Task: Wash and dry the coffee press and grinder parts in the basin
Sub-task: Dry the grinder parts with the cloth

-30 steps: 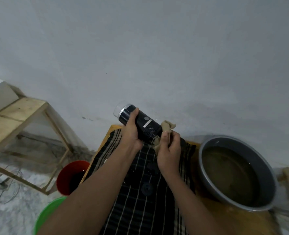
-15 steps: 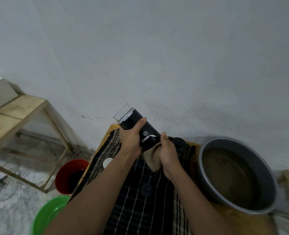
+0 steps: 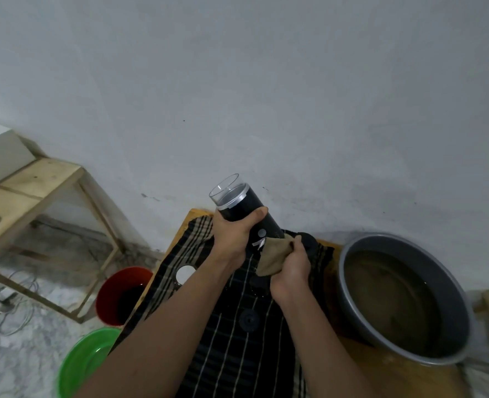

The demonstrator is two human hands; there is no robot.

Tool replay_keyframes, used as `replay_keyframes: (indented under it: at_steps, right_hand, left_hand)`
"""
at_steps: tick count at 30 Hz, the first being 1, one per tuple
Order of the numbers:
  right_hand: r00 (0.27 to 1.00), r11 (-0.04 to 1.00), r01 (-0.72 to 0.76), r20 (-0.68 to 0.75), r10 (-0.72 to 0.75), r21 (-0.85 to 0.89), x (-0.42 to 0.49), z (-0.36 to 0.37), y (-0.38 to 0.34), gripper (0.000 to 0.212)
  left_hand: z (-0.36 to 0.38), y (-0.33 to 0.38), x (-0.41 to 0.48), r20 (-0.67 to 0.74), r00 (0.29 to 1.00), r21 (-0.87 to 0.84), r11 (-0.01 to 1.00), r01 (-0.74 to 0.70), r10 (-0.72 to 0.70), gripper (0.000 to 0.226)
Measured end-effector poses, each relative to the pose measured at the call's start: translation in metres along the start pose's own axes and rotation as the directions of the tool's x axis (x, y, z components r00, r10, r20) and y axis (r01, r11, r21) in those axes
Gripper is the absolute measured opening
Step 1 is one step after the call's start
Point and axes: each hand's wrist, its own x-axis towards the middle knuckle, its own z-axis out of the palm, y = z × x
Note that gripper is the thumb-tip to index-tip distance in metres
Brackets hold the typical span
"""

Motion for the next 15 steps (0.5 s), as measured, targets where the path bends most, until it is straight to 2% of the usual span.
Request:
replay_keyframes:
  at_steps: [2,3,5,10,13,15]
  right_hand:
    - [0.969,0.93,0.249,0.067,-0.239,-0.271,-0.004,-0.006,0.01,0.034]
    - [0.956,0.888,0.294,0.124,-0.267,-0.355,-0.004,-0.008,0.013,0.036]
    - [0.967,0.874,0.244,0.171,-0.188,-0.42,0.001,-0.007,0.008,0.042]
    - [0.984,0.941,0.114,0.17,-0.062,-0.318,0.008,-0.004,-0.013,0.043]
    - [0.986,0.894,0.107,0.162,-0.039,-0.435,0.014,-0.004,-0.02,0.044]
    - [0.977,0.826,0.189,0.19,-0.101,-0.531,0.02,-0.005,-0.02,0.041]
  left_hand:
    - [0.003,0.001,0.002,-0.022,1.0,-0.025,1.0,-0.009,0.008,0.059]
    - [0.004,0.002,0.004,-0.032,0.999,-0.024,0.999,-0.027,0.026,0.059]
    - [0.004,0.003,0.006,-0.029,0.996,0.019,0.996,-0.083,0.084,0.058]
    - [0.006,0.013,0.011,0.076,0.978,0.146,0.968,-0.205,0.195,0.062]
    - [0.002,0.01,0.01,0.099,0.967,0.177,0.952,-0.249,0.234,0.064]
    - [-0.005,0.001,0.01,0.067,0.967,0.176,0.951,-0.254,0.246,0.065]
